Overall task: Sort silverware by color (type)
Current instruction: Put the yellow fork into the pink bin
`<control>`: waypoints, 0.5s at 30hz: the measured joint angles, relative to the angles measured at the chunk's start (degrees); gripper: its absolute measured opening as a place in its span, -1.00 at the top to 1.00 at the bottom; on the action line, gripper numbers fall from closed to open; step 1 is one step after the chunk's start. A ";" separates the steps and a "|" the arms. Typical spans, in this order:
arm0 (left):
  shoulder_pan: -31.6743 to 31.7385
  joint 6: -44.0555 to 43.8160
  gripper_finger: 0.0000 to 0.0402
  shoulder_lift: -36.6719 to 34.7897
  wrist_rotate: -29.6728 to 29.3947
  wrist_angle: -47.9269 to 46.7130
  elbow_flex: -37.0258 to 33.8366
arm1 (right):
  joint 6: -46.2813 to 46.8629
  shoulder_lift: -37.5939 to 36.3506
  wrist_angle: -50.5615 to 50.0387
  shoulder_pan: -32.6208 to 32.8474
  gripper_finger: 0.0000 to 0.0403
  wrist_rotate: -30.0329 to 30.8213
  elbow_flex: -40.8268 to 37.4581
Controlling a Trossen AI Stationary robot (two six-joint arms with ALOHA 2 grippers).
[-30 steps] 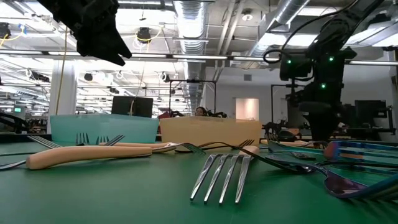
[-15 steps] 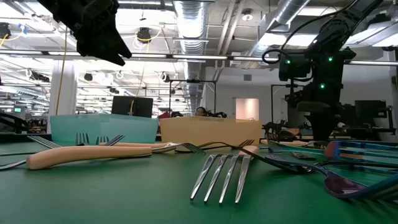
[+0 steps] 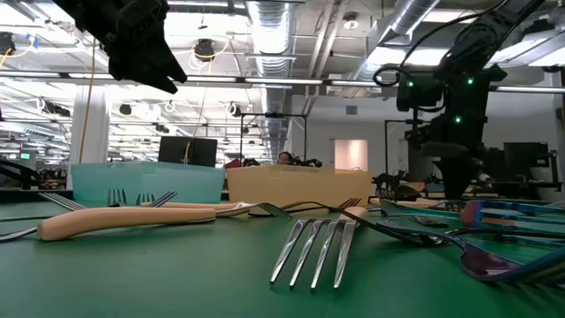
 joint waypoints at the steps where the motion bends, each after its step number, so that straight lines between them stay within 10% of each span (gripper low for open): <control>1: -0.01 0.00 -0.33 0.00 0.00 -0.01 0.00 | 0.02 -0.56 -0.43 -0.02 0.67 -0.04 0.38; 15: 0.02 0.00 -0.33 0.00 0.07 -0.15 0.00 | -0.63 -4.96 -3.49 -0.04 0.76 -0.14 3.33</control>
